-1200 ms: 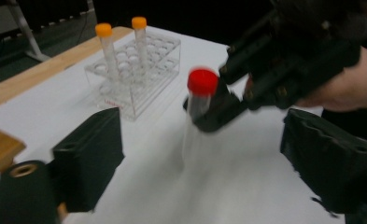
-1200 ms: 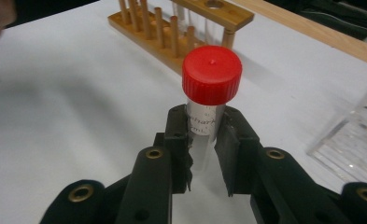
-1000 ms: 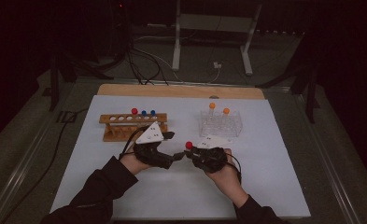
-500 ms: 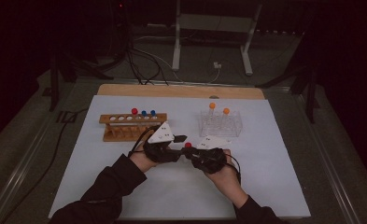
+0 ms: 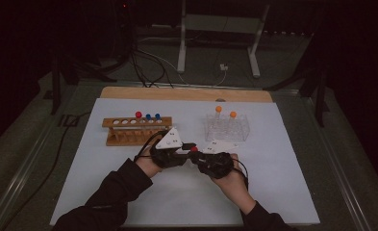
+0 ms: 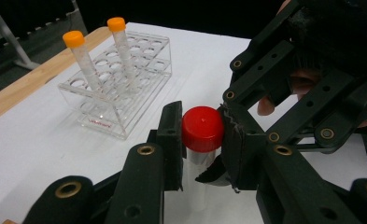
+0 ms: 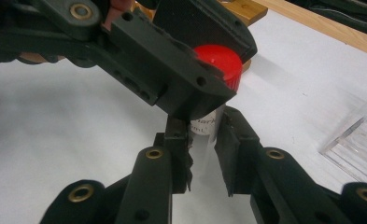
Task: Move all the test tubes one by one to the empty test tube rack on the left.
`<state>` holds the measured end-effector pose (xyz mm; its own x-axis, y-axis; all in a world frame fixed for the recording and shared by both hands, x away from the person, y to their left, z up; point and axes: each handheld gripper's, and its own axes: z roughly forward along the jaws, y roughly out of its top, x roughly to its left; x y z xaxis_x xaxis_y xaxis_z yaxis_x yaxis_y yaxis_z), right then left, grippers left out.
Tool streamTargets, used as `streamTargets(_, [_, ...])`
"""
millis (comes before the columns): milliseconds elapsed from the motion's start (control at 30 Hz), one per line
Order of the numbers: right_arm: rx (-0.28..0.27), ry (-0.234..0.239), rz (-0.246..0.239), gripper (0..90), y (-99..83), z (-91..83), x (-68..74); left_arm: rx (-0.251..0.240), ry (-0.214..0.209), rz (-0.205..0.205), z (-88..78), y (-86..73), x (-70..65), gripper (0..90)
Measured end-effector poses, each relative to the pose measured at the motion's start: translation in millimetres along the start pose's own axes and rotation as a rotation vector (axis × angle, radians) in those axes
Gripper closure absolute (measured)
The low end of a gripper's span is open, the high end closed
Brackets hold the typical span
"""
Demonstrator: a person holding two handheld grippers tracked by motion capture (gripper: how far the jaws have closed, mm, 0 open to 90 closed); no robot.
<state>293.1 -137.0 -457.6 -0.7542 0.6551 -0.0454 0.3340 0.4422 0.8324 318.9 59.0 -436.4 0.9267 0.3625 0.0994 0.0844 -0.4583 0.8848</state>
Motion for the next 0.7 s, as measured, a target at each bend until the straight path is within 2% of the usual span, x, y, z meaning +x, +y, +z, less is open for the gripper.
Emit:
streamTargets(233, [-0.022, 0.004, -0.004, 73.9, 0.3, -0.9, 0.8, 0.002, -0.002, -0.005, -3.9, 2.6, 1.3, 72.0])
streamTargets(300, [-0.036, 0.02, 0.0, 65.4, 0.4, -1.1, 0.1, 0.001, 0.007, -0.007, -6.5, 3.8, 1.9, 72.0])
streamTargets(400, [-0.042, 0.012, -0.013, 55.3, 1.3, -2.4, 0.5, 0.005, 0.022, -0.008, -11.2, 4.1, 3.7, 72.0])
streamTargets(533, [-0.056, -0.004, -0.004, 45.0, 1.8, -4.8, -0.5, 0.004, 0.049, -0.017, -21.0, 2.6, 8.2, 72.0])
streamTargets(700, [-0.059, -0.001, -0.001, 34.2, 3.6, -8.2, -3.2, 0.007, 0.09, -0.026, -38.3, -0.5, 15.2, 72.0])
